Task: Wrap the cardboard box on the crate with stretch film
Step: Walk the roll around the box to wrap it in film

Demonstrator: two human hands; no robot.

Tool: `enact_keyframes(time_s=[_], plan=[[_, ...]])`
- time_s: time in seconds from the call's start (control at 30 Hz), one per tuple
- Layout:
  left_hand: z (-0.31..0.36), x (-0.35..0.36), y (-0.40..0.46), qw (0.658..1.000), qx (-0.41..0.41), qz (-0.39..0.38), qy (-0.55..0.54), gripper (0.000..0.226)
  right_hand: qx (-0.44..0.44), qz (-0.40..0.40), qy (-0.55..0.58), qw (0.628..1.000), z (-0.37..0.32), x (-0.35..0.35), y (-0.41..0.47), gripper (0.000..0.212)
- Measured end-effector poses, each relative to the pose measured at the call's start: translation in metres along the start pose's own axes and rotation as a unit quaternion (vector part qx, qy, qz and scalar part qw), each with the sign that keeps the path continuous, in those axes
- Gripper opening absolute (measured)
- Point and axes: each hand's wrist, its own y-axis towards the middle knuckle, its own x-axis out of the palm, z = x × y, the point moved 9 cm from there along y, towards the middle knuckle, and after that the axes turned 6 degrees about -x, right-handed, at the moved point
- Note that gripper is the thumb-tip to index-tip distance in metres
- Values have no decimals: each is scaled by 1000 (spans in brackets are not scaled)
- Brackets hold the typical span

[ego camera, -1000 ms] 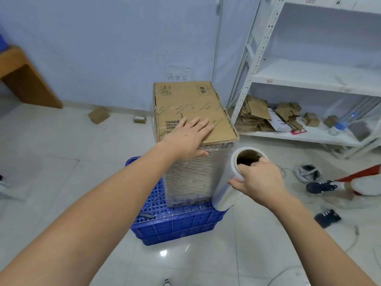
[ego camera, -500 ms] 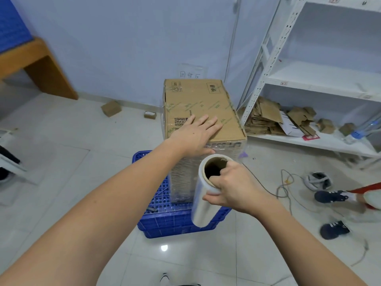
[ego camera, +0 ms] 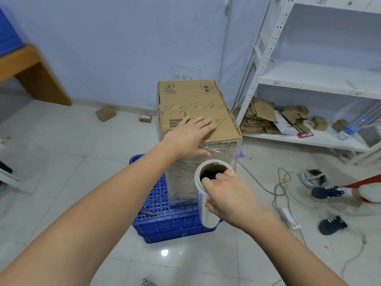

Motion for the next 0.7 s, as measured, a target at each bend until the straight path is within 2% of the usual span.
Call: enact_keyframes(time_s=[0.17,0.27,0.37,0.47,0.6,0.7], plan=[[7,-8,-6,999,43,9,-21,89,177,8,-41,983,-5,9,-6,35],[6,-17,-10,991,119,1,-57,78,256,23,-44,966,0,4,-2,52],[-15,-19,-19,981,189,-33,-34,78,315,16,-41,948,-3,-4,-2,63],[-44,-10,-27,976,219,-21,-10,81,385,0,-52,921,-8,-6,-11,60],[-49,1,-34,976,217,26,11,73,459,-16,-44,887,-11,6,-19,40],[-47,-1,-33,976,212,51,9,73,485,-17,-58,873,-6,3,-15,53]])
